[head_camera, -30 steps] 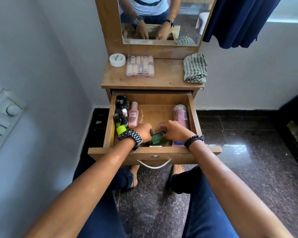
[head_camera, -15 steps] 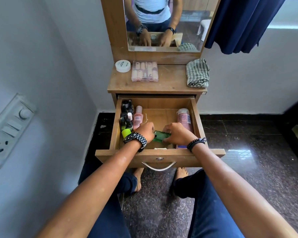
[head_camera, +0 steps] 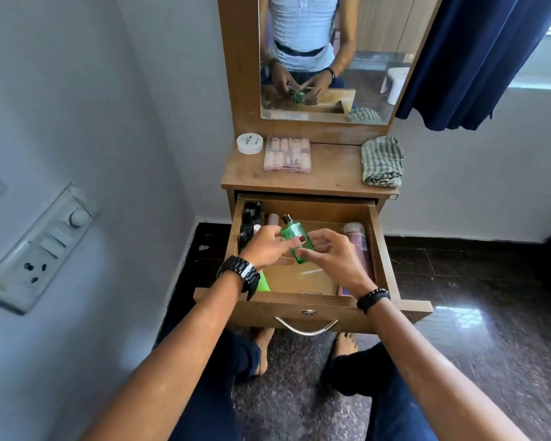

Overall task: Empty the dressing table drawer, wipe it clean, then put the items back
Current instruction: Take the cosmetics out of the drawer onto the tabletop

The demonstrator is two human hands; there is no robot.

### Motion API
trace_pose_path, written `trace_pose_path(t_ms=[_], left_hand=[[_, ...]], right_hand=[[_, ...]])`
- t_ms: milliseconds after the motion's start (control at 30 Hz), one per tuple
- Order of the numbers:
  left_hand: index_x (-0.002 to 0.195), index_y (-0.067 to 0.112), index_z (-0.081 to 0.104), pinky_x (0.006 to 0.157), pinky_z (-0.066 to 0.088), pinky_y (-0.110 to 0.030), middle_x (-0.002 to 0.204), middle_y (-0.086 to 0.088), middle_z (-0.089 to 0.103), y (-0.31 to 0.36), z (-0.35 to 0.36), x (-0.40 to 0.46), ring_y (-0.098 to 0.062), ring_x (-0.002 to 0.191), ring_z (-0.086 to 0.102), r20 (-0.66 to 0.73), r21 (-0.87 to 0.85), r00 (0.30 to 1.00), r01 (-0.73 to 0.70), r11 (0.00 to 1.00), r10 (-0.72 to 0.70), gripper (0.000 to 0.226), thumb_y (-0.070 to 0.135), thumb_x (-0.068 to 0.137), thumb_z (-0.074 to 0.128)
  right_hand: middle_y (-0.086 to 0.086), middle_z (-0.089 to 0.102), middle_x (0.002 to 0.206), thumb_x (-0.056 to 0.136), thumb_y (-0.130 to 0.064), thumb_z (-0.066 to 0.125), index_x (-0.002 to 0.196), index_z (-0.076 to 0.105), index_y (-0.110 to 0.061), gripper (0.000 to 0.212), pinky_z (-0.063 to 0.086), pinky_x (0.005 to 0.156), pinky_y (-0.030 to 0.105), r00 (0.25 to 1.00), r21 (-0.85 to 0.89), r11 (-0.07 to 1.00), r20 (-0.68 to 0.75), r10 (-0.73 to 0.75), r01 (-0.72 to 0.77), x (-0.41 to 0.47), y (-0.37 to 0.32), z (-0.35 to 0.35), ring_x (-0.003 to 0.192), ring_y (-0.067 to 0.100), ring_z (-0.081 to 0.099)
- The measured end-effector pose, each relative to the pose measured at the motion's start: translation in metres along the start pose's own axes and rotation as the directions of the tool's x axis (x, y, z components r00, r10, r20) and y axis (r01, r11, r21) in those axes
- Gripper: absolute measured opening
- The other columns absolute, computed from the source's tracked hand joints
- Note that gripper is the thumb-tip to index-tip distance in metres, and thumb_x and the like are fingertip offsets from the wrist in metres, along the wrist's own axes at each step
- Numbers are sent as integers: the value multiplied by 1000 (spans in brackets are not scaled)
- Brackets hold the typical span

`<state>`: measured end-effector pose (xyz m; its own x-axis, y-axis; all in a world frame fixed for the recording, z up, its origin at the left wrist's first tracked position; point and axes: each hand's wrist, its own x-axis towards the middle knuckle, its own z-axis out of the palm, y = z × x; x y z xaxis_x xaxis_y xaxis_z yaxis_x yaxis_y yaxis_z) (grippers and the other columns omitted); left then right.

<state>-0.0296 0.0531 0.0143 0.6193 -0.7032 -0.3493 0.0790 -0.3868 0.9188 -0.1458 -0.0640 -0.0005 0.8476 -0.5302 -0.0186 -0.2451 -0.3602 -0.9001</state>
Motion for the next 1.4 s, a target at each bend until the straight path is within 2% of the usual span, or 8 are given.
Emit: trace_pose_path(t_ms=[167, 333, 500, 600, 733, 933, 1133, 1400], left_hand=[[106, 15, 58, 83, 54, -53, 110, -11, 66, 4, -15, -2, -28, 95, 67, -125, -52, 987, -109, 993, 101, 36, 34, 77, 71], [89, 20, 58, 83, 53, -54, 98, -17, 67, 32, -29, 11, -36, 92, 67, -242, -142, 955, -210, 967, 172, 52, 52, 53, 77], [106, 8, 56, 73, 59, -41, 102, -15, 65, 58, -42, 29, -26, 89, 66, -398, -163, 893, -293, 942, 209, 32, 21, 80, 70], [104, 12, 56, 79, 57, -45, 106, -15, 65, 63, -64, 45, -28, 94, 66, -453, -101, 871, -261, 960, 189, 32, 20, 78, 73], [99, 7, 66, 90, 52, -46, 105, -15, 68, 64, -95, 69, -29, 98, 65, -433, -1, 894, -130, 992, 117, 23, 14, 78, 71], [107, 3, 66, 94, 50, -39, 112, -13, 66, 65, -107, 88, -26, 103, 63, -485, 128, 867, -61, 990, 116, 26, 12, 82, 67], [108, 6, 66, 82, 51, -27, 109, -11, 68, 63, -102, 95, -22, 98, 64, -508, 219, 840, -86, 972, 189, 24, 9, 84, 63], [107, 6, 62, 78, 47, -20, 105, -9, 69, 59, -97, 96, -18, 93, 65, -547, 336, 780, -127, 933, 303, 31, 14, 79, 71]], right_hand=[[-4, 69, 99, 76, -18, 77, 113, 61, -17, 41, 51, 82, 18, 997, 151, 987, 41, -66, 59, 1, -18, 9, 91, 5, 65], [5, 69, 101, 81, -15, 72, 112, 60, -27, 35, 53, 80, 27, 996, 291, 953, 7, -91, 85, 23, -43, -3, 91, 16, 66], [-4, 70, 99, 77, -13, 76, 104, 59, -32, 37, 55, 79, 26, 990, 243, 960, -55, -133, 142, 62, -69, 3, 89, 12, 68], [-6, 69, 93, 78, -16, 75, 101, 59, -23, 29, 55, 70, 18, 990, 242, 962, -85, -109, 127, 83, -81, 21, 83, 11, 67], [-1, 66, 97, 78, -23, 75, 98, 61, -18, 25, 56, 75, 31, 985, 143, 983, -145, -92, 113, 112, -85, 54, 86, 18, 66], [2, 62, 103, 84, -12, 67, 102, 61, -15, 19, 51, 73, 19, 976, 16, 991, -180, -126, 131, 135, -85, 75, 90, 14, 61], [5, 62, 105, 85, -6, 64, 105, 61, -11, 20, 54, 88, 32, 958, -120, 981, -227, -174, 150, 147, -81, 79, 96, 16, 60], [-1, 64, 92, 82, -2, 67, 104, 61, -10, 24, 51, 72, 13, 967, -98, 986, -205, -149, 132, 151, -77, 72, 82, 9, 60]])
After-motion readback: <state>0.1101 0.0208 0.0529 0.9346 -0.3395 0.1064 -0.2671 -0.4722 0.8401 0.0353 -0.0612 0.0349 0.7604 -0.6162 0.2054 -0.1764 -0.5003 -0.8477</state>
